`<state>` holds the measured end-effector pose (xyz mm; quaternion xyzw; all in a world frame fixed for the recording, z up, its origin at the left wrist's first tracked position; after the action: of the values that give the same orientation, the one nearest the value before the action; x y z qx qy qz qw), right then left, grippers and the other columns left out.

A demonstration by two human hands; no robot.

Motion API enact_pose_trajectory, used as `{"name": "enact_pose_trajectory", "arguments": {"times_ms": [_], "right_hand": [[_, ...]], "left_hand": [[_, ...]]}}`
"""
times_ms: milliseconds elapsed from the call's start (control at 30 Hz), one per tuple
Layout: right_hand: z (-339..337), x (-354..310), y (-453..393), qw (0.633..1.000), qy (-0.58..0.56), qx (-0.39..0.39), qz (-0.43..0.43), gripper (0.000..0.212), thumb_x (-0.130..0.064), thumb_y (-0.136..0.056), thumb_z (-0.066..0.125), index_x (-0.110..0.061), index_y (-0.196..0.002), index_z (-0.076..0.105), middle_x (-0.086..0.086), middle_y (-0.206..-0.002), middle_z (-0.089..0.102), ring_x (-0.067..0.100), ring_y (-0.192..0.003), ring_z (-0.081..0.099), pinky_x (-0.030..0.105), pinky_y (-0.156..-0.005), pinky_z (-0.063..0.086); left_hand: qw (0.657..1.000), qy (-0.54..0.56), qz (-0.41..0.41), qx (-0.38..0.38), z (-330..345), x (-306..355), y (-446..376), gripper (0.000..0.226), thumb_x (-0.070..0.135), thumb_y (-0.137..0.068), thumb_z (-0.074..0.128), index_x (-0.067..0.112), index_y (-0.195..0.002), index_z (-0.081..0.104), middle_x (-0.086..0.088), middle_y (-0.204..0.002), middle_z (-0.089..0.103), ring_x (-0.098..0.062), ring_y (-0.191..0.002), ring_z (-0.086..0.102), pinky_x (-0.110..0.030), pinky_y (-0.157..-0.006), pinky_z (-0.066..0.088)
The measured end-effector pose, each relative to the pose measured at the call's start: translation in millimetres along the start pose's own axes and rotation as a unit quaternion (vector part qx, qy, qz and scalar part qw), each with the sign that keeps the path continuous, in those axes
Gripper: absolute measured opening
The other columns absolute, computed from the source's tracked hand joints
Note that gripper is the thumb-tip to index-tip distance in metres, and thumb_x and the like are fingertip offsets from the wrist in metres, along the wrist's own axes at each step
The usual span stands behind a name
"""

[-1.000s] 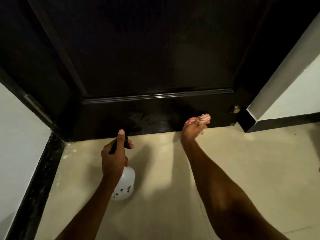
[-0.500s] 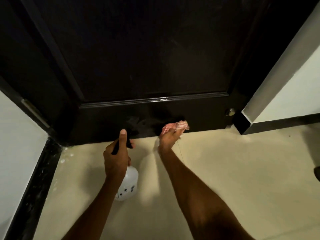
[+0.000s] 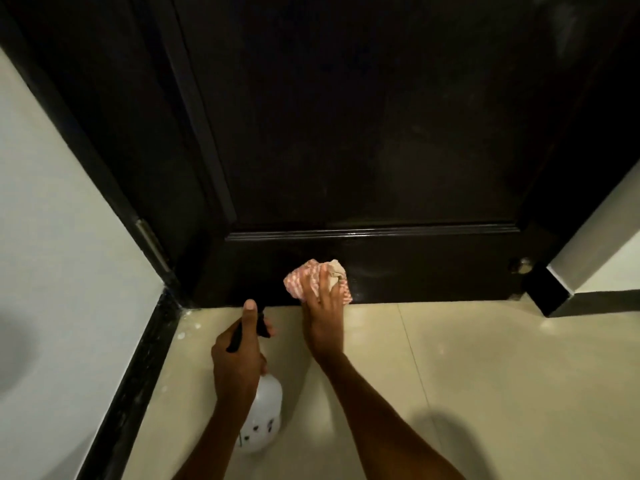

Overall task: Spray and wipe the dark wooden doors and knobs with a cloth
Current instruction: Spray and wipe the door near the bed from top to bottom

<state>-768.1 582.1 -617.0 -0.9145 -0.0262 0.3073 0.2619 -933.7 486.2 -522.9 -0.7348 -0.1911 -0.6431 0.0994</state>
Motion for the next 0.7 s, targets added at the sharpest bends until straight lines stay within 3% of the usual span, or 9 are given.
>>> {"name": "enact_pose_trajectory", "arguments": {"times_ms": [67,167,267,333,433,500,567,633,700], "right_hand": [[-20,20,-7,0.994,0.090,-0.006,-0.066,0.075,-0.009,-0.089,0.052,-0.027,-0.158,0.028,0.008,-0.167,0.018,0.038,-0.149,0.023,0.050,-0.124,0.009],[-61,62,-20,0.988,0.146,0.022,-0.049,0.066,-0.021,-0.095,0.046,-0.027,-0.159,0.030,0.007,-0.167,0.022,0.035,-0.149,0.026,0.054,-0.123,0.014],[-91,103,-17,0.989,-0.024,0.090,0.114,0.059,-0.017,-0.107,0.041,-0.021,-0.162,0.019,0.010,-0.170,0.007,0.030,-0.155,0.010,0.035,-0.124,0.011],[-95,125,-11,0.910,-0.217,0.182,0.302,0.057,-0.018,-0.111,0.034,-0.015,-0.162,0.011,0.008,-0.170,-0.001,0.026,-0.156,0.005,0.018,-0.120,0.006],[-82,122,-14,0.810,-0.327,0.240,0.423,0.058,-0.025,-0.112,0.032,-0.016,-0.163,0.006,0.008,-0.170,-0.009,0.028,-0.157,-0.001,0.034,-0.125,0.006],[-74,109,-20,0.824,-0.307,0.253,0.403,0.059,-0.024,-0.111,0.034,-0.013,-0.163,0.009,0.010,-0.169,-0.011,0.030,-0.156,-0.002,0.038,-0.126,0.008],[-61,84,-25,0.875,-0.255,0.242,0.334,0.056,-0.020,-0.109,0.037,-0.006,-0.161,0.018,0.015,-0.168,-0.008,0.030,-0.156,-0.002,0.037,-0.126,0.010],[-40,48,-22,0.938,-0.161,0.192,0.240,0.055,-0.019,-0.106,0.039,-0.008,-0.159,0.027,0.015,-0.168,-0.004,0.030,-0.155,0.000,0.039,-0.126,0.011],[-13,11,-21,0.989,-0.043,0.096,0.103,0.058,-0.012,-0.100,0.045,-0.017,-0.156,0.034,0.019,-0.167,0.010,0.044,-0.152,0.014,0.055,-0.122,0.016]], "left_hand": [[1.000,0.004,-0.006,0.000,4,2,-2,0.068,0.072,-0.086,0.042,0.013,-0.083,0.075,-0.003,-0.079,0.077,-0.028,-0.050,0.053,-0.031,-0.052,0.045],[1.000,0.022,-0.013,-0.014,20,7,-5,0.068,0.070,-0.087,0.043,0.010,-0.084,0.075,-0.003,-0.079,0.077,-0.020,-0.044,0.050,-0.025,-0.044,0.043],[0.998,0.039,-0.011,-0.037,42,14,-3,0.066,0.068,-0.089,0.044,0.009,-0.087,0.074,-0.005,-0.083,0.077,-0.017,-0.043,0.050,-0.024,-0.042,0.043],[0.997,0.048,-0.008,-0.052,52,16,0,0.066,0.068,-0.088,0.044,0.010,-0.088,0.074,-0.005,-0.083,0.077,-0.019,-0.045,0.050,-0.026,-0.043,0.043],[0.997,0.045,-0.005,-0.062,56,17,4,0.069,0.071,-0.086,0.043,0.010,-0.089,0.075,-0.004,-0.084,0.077,-0.023,-0.046,0.049,-0.029,-0.045,0.042],[0.997,0.041,-0.008,-0.061,52,15,4,0.071,0.073,-0.084,0.042,0.009,-0.088,0.076,-0.003,-0.083,0.078,-0.021,-0.045,0.049,-0.029,-0.047,0.043],[0.999,0.030,-0.012,-0.038,40,12,1,0.072,0.073,-0.085,0.042,0.010,-0.085,0.076,-0.002,-0.080,0.077,-0.018,-0.043,0.048,-0.028,-0.046,0.043],[1.000,0.022,-0.007,-0.020,24,9,-3,0.072,0.074,-0.085,0.041,0.010,-0.085,0.076,-0.001,-0.081,0.078,-0.020,-0.045,0.049,-0.028,-0.047,0.044],[1.000,0.025,-0.002,-0.009,10,5,-7,0.072,0.073,-0.086,0.041,0.009,-0.088,0.075,-0.001,-0.084,0.078,-0.022,-0.047,0.050,-0.029,-0.049,0.044]]}}
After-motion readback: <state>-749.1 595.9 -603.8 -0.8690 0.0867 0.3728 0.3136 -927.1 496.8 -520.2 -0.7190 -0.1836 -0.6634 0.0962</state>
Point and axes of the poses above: each hand's wrist, its own y-axis away from the middle knuckle, its own z-axis out of the palm, x = y × z, the point moved 7 cm from there along -y, towards the middle knuckle
